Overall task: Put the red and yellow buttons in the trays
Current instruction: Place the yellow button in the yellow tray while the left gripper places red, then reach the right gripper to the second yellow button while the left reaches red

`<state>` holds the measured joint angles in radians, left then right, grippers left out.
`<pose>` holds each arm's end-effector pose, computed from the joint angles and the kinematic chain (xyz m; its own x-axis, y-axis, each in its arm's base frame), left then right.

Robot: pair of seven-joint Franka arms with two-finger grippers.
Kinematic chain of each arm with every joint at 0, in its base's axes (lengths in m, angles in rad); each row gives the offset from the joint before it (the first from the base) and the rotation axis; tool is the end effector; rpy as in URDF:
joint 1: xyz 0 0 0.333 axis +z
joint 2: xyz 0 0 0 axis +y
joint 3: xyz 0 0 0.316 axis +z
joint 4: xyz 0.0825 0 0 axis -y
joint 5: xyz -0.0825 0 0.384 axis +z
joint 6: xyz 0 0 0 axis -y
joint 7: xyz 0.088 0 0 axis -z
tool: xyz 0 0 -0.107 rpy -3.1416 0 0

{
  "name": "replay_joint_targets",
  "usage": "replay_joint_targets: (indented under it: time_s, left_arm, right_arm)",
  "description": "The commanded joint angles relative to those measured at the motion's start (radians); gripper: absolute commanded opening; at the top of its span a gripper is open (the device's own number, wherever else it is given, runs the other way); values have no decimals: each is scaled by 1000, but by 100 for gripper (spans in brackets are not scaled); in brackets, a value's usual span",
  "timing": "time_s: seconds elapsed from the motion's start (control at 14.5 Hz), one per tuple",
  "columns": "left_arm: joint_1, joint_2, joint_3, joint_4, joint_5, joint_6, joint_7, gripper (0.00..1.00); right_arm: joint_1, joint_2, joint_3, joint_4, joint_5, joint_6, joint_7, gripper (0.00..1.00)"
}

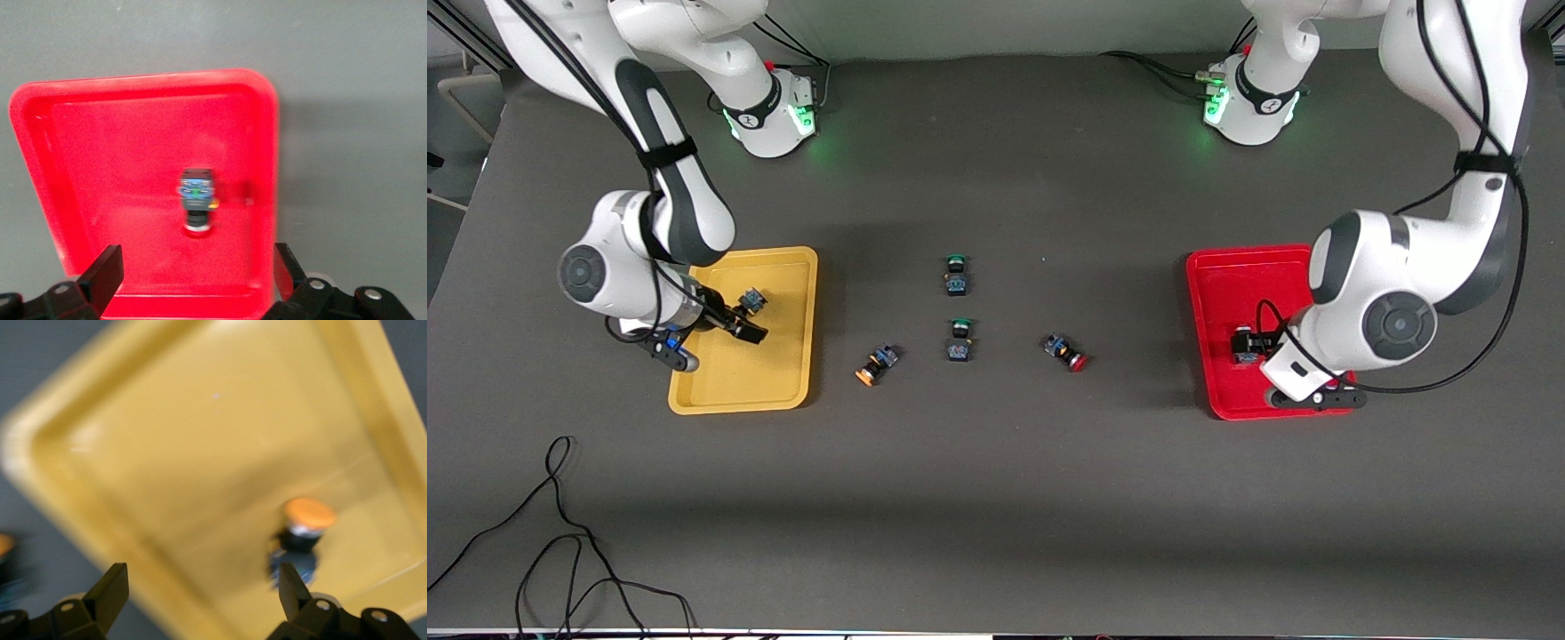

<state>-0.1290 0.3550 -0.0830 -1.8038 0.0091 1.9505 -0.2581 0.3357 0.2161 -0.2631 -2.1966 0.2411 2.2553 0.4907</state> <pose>0.6034 -0.1260 0.3341 0.9778 0.0464 -0.2041 0.0407 -0.9987 -0.0319 0.5349 0.0455 0.2771 0.8215 -0.5393 -0.1851 -0.5520 -0.8336 -0.0212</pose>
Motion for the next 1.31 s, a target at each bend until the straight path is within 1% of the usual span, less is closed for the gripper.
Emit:
replay_joint_targets:
  time_s: [0.0,0.21,0.35,0.41,0.55,0.69,0.76,0.9,0.97,1.04,1.11,1.18,1.24]
  left_arm:
    - [-107,12,8,53,-21,-8,-192,100]
    - [-222,62,8,128,-24,28,-491,100]
    - [-291,97,9,153,-32,92,-698,100]
    - [-325,111,9,155,-35,134,-784,100]
    - [-386,151,9,159,-31,203,-994,100]
    - [-438,221,9,184,-20,252,-1169,100]
    - [-454,258,11,198,-17,274,-1219,100]
    - [-475,326,11,216,-8,310,-1286,100]
    - [-481,344,11,215,-5,338,-1297,100]
    - [-482,360,11,215,0,356,-1297,100]
    - [-482,374,12,215,6,358,-1297,100]
    - [-482,386,11,215,17,358,-1297,98]
    - [-482,394,12,213,29,360,-1297,92]
  right_arm:
    - [17,14,70,167,23,-108,162,100]
    - [26,72,172,268,21,-106,306,100]
    - [32,130,225,331,20,-103,391,100]
    - [39,162,234,346,18,-92,410,100]
    - [57,225,234,348,21,-31,411,100]
    - [62,311,248,348,23,36,455,100]
    - [68,340,251,347,23,68,469,100]
    - [79,373,252,345,23,89,479,100]
    - [80,379,254,342,23,98,480,95]
    - [80,387,255,336,23,105,480,89]
    - [80,390,260,328,23,119,480,78]
    - [80,390,269,318,23,131,480,64]
    - [79,388,271,316,23,132,480,48]
